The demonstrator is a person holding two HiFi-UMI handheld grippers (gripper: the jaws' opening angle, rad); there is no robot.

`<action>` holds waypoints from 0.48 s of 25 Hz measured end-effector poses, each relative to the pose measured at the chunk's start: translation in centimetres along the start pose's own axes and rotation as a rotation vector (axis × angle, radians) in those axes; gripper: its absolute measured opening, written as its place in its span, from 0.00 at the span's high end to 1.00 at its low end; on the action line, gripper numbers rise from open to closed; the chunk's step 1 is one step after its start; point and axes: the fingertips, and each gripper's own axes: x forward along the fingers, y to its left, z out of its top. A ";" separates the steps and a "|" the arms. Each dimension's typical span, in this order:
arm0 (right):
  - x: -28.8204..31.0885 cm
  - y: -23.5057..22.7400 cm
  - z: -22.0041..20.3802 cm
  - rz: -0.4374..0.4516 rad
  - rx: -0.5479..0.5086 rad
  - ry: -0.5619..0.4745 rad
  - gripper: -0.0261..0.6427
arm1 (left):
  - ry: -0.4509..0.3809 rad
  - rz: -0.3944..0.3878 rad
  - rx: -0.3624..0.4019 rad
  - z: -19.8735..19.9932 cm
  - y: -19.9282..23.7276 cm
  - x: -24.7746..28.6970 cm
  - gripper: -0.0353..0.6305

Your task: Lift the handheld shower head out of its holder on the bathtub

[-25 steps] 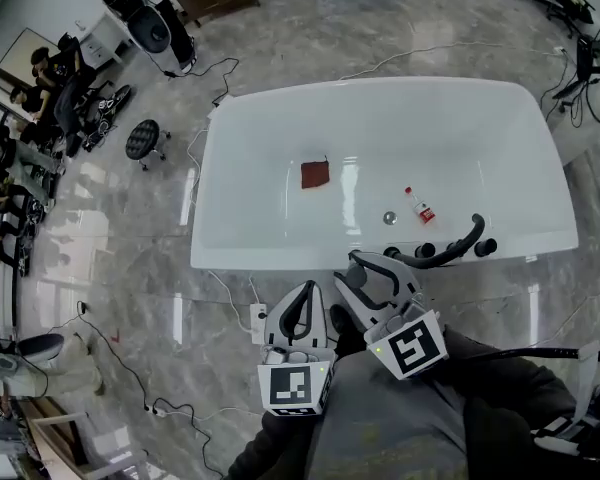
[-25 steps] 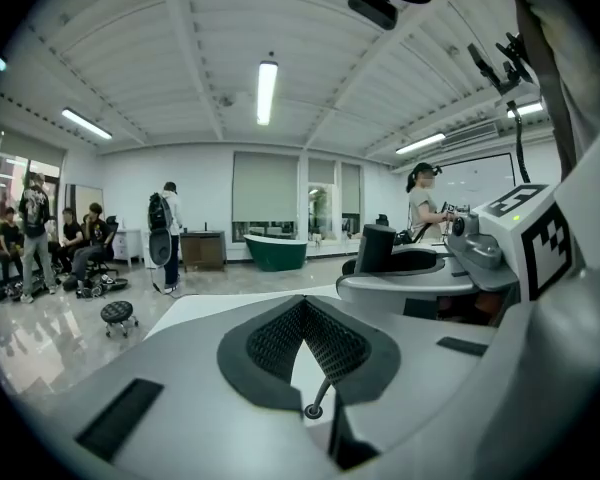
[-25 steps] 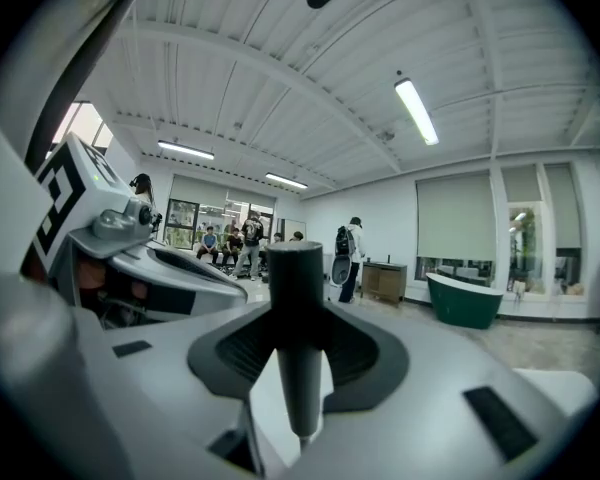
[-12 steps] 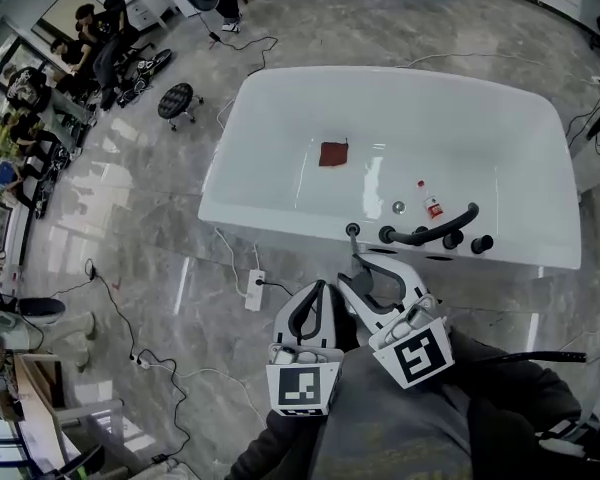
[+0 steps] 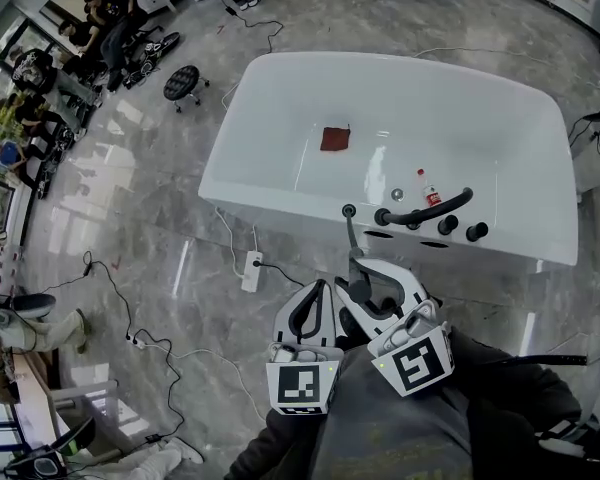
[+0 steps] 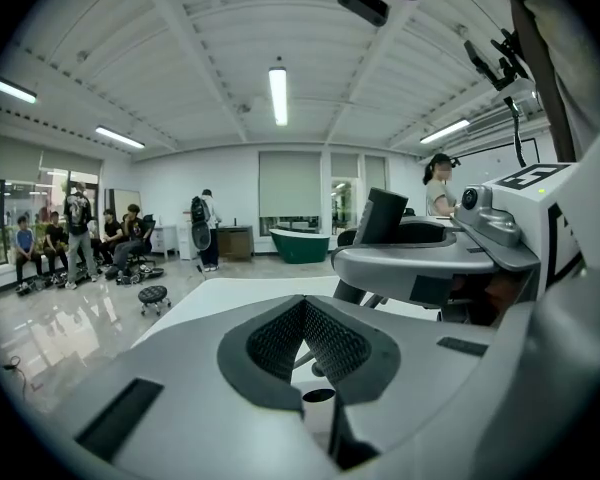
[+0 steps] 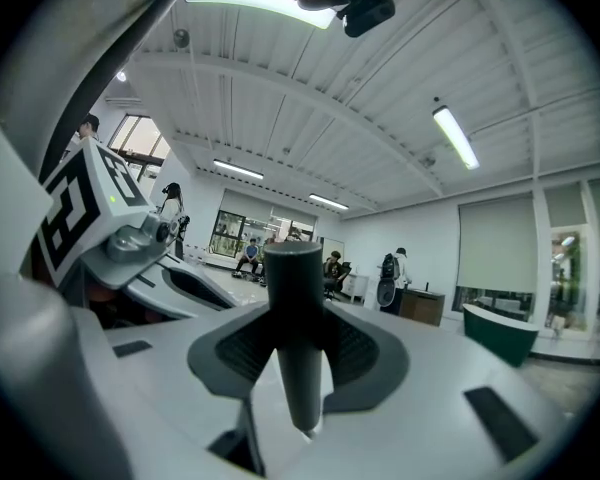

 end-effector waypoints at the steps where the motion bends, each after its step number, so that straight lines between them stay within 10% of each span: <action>1: -0.1 0.2 0.0 -0.002 -0.003 0.000 0.75 | -0.001 -0.005 -0.002 -0.1 -0.1 -0.2 0.94; 12: -1.5 3.8 0.9 -0.117 -0.012 0.040 0.75 | -0.037 -0.033 0.052 -0.8 1.2 -6.3 0.94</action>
